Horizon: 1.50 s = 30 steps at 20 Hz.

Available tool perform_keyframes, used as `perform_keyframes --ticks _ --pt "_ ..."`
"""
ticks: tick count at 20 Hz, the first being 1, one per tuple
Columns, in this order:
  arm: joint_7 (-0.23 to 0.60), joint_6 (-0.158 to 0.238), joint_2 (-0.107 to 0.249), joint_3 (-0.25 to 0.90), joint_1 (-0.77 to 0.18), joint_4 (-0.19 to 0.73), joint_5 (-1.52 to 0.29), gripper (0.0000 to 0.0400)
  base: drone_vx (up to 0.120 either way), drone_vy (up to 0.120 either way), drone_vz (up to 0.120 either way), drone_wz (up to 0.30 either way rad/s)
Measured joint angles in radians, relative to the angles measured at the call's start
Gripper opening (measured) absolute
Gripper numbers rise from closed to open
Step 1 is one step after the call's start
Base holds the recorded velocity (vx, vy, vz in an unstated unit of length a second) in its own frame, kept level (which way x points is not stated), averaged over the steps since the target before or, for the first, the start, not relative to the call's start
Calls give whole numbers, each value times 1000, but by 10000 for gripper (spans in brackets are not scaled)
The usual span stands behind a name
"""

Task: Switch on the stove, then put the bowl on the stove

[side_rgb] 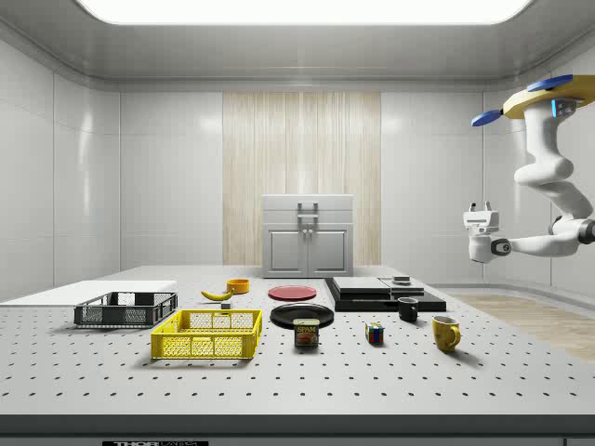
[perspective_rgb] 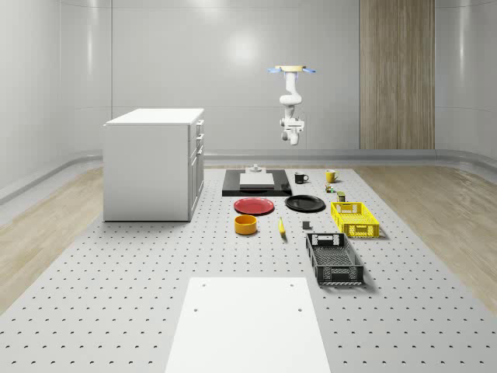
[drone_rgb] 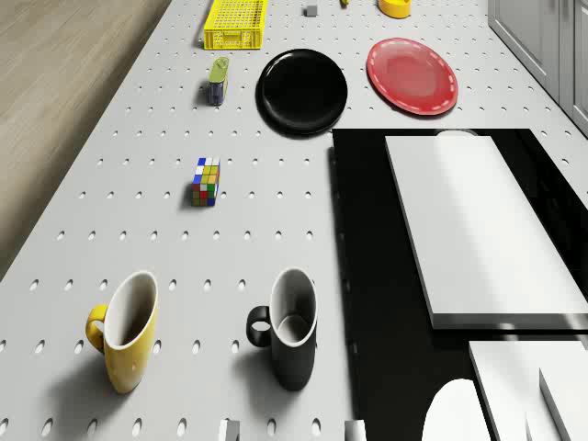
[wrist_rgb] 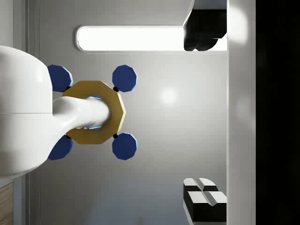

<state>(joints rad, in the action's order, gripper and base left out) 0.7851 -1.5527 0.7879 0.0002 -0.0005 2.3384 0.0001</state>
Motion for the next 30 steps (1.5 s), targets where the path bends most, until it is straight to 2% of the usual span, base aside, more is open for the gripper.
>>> perform_keyframes --ticks 7,13,19,30 --pt "-2 111 -33 2 -3 -149 1 400 97 -97 0 0" --pt "-2 168 -69 3 -5 -248 2 400 120 -120 0 0" --pt "-3 188 -83 3 -6 -286 2 400 120 -120 0 0" --pt "-3 188 -84 4 -7 -295 2 400 120 -120 0 0"
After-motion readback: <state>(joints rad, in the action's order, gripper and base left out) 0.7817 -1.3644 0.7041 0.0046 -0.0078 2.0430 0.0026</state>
